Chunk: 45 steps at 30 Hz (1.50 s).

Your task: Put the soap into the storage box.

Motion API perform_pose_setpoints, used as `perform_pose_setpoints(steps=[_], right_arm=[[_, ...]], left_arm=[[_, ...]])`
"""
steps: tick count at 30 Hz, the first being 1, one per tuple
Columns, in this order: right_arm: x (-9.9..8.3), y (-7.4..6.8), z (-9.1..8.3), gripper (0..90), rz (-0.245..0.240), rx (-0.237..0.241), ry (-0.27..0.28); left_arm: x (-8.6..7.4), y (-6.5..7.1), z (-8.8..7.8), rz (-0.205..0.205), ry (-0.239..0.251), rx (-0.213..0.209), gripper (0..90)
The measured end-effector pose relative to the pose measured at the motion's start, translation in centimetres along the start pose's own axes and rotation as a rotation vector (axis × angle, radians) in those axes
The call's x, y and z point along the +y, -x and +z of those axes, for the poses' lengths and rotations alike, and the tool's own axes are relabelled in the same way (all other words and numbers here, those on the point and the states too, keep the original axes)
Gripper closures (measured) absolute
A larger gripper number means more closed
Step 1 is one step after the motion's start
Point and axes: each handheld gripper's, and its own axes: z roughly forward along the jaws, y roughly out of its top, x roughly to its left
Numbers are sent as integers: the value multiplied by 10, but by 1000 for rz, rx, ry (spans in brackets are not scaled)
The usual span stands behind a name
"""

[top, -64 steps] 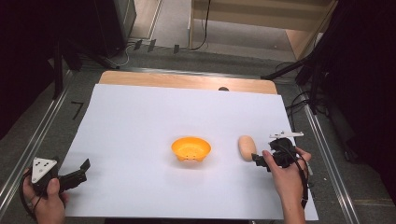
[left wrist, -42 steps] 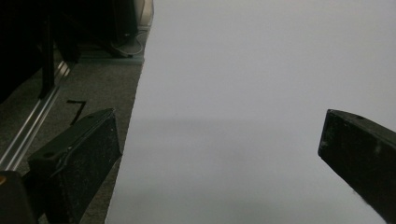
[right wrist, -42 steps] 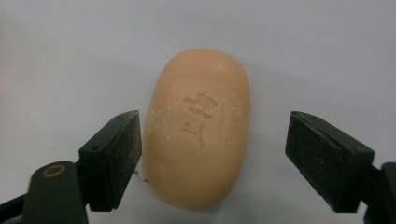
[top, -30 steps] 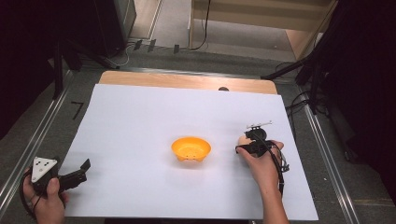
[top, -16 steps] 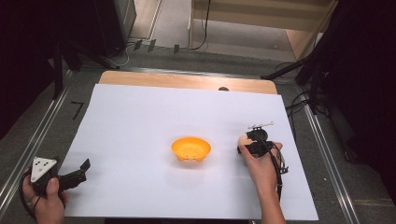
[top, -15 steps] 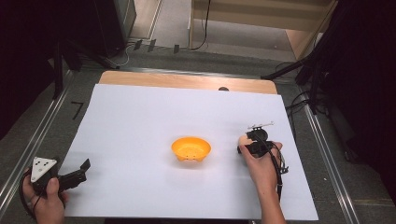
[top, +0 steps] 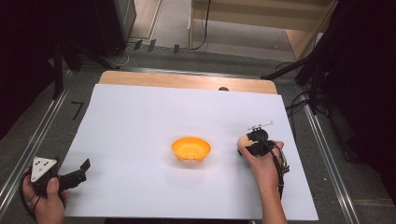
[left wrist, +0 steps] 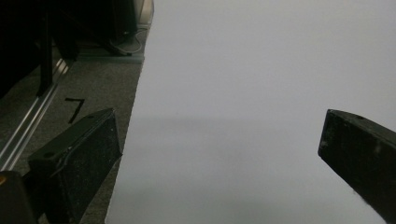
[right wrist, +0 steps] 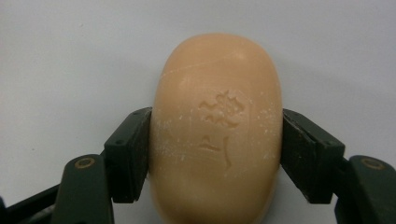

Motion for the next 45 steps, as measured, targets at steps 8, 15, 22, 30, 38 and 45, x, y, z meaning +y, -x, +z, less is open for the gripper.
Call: perform_pose_setpoints(steps=[8,15,22,30,38,45], right_arm=[[-2,4,-1,327,-81,39,25],[-4,6,-4,327,-166,71,39],[1,2,-22,327,-299,98,92],[9,-5,-34,327,-369,142,110],[23,-20,-47,327,-453,172,138],[30,-30,-56,327,-504,189,153]], left_arm=[[0,0,0,1,-2,1,0],[0,1,1,4,-2,4,0],[0,1,0,11,-2,5,0],[0,1,1,8,-2,4,0],[0,1,0,12,-2,4,0],[0,1,0,10,-1,4,0]])
